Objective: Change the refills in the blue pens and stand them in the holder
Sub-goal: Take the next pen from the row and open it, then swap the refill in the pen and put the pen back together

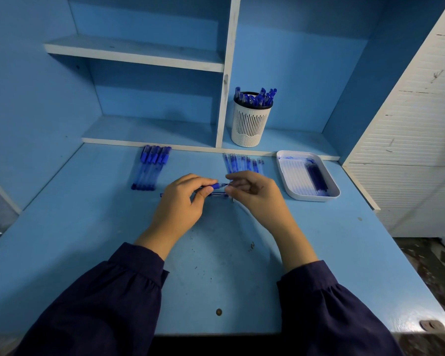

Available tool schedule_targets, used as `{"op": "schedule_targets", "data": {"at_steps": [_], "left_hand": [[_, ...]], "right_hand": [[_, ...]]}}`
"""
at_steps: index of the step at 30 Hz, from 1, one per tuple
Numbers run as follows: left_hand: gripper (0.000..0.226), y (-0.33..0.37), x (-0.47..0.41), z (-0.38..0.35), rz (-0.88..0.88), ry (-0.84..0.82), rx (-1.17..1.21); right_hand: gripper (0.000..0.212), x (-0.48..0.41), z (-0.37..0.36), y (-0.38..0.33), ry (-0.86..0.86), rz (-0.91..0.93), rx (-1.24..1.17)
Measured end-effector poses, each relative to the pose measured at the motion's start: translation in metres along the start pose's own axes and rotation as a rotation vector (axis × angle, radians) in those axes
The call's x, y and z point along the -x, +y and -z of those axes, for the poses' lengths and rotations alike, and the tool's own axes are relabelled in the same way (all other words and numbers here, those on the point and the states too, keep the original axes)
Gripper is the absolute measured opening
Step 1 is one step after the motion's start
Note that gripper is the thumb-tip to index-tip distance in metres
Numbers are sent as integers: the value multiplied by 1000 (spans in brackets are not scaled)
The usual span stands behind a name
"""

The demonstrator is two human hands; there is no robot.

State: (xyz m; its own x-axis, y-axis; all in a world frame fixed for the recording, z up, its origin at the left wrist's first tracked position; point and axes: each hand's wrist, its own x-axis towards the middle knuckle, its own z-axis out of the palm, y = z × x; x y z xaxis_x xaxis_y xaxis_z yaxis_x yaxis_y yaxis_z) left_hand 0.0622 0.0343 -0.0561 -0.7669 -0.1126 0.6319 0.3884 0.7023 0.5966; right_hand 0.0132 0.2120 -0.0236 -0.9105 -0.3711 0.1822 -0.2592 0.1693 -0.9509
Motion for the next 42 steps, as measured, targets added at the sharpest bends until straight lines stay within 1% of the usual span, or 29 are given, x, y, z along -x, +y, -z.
{"op": "schedule_targets", "data": {"at_steps": [4, 8, 15, 17, 19, 24, 28, 31, 34, 39, 42], "left_hand": [[17, 1, 0, 0, -3, -9, 7], [17, 0, 0, 0, 9, -1, 9], [18, -1, 1, 0, 25, 44, -14], [17, -1, 1, 0, 30, 53, -21], [16, 0, 1, -1, 25, 53, -20], [16, 4, 1, -1, -17, 53, -14], [21, 4, 2, -3, -32, 25, 9], [25, 3, 2, -4, -43, 17, 14], [26, 2, 2, -5, -24, 19, 21], [23, 3, 2, -4, -18, -3, -15], [23, 2, 0, -4, -17, 12, -25]], "right_hand": [[9, 1, -3, -1, 15, 17, 20], [5, -2, 4, 1, 73, 7, 21], [9, -2, 12, -4, 354, 53, -328], [12, -2, 13, -6, 389, 64, -426], [14, -2, 12, -8, 401, 81, -475], [16, 1, 0, -11, 460, 101, -421], [18, 1, -2, -9, 483, 55, -418], [19, -1, -3, -8, 491, 44, -438], [17, -6, 1, -8, 540, 51, -470], [14, -20, 15, -7, 624, 60, -601], [16, -35, 24, -6, 601, 64, -583]]}}
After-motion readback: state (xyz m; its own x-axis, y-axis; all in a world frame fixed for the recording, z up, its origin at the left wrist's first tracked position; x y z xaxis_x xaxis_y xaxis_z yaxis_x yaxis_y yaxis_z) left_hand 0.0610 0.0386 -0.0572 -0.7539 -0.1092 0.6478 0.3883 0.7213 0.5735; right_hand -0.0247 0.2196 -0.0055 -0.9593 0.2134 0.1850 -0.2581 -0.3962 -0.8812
